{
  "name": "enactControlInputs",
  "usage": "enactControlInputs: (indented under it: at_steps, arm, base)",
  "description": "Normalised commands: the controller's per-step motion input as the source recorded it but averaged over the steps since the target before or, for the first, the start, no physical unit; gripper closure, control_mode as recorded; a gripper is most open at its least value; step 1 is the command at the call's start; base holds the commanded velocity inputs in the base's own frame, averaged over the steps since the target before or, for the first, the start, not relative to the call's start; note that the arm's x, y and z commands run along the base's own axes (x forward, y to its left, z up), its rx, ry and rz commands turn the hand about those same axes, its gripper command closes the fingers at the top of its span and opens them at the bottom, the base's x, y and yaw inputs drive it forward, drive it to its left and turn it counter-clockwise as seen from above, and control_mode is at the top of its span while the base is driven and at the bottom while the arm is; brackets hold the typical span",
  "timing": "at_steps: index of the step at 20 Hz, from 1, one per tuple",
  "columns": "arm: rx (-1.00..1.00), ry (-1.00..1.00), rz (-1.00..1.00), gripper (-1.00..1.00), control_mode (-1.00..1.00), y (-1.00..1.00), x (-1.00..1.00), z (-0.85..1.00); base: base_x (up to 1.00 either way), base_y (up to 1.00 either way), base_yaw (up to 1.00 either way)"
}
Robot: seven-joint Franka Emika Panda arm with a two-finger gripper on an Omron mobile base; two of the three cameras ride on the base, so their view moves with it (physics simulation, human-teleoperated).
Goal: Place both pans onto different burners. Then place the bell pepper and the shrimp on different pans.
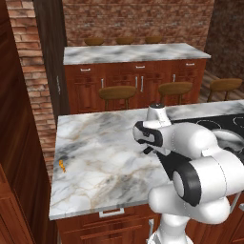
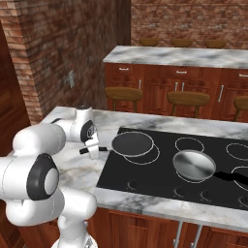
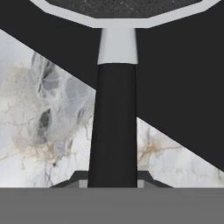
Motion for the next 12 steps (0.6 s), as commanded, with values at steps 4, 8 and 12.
enactControlInputs:
  at_steps: [4, 8, 12]
  arm:
    - [0.0, 0.05, 0.0, 1.0, -1.0, -0.17, 0.0, 0.0]
    - [0.0, 0.01, -0.02, 1.0, -1.0, -0.19, 0.0, -0.05]
    - [0.0, 0.0, -0.02, 1.0, -1.0, -0.06, 0.0, -0.18]
  base:
    - [0.0, 0.0, 0.0]
    - [0.0, 0.0, 0.0]
    - [0.0, 0.0, 0.0]
